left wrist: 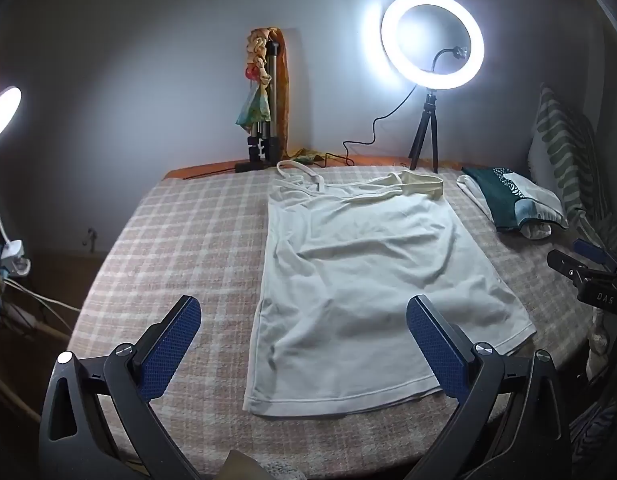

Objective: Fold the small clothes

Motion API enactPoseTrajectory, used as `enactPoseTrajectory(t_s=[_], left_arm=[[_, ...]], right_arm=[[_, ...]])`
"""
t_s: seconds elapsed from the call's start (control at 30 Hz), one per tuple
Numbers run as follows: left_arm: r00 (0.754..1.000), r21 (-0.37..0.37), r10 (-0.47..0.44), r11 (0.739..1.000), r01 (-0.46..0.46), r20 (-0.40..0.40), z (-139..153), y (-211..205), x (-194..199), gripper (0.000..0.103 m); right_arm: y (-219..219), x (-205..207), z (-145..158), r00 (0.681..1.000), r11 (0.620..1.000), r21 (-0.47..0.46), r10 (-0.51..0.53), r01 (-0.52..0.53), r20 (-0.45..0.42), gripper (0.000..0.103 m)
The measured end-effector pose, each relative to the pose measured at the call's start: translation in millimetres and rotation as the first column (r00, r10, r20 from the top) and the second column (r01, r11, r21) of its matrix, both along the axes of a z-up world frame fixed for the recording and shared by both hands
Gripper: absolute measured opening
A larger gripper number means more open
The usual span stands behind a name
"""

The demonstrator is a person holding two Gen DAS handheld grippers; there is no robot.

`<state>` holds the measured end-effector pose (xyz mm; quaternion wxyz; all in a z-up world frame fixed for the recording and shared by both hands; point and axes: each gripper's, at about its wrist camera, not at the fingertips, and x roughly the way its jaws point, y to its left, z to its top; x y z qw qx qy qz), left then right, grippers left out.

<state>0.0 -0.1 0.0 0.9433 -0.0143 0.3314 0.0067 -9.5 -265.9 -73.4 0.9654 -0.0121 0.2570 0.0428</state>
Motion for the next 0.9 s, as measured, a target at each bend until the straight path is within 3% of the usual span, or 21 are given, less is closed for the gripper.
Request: enactPoseTrajectory(t_s=[0.9], left_arm=[[1.0, -0.008, 0.005, 1.0, -0.006, -0.008, -0.3, 2.0, 1.1, 0.102]], right_arm=[[-1.9, 2.4, 4.9, 1.0, 1.0, -0.002, -0.011, 0.011, 0.015, 0.102]])
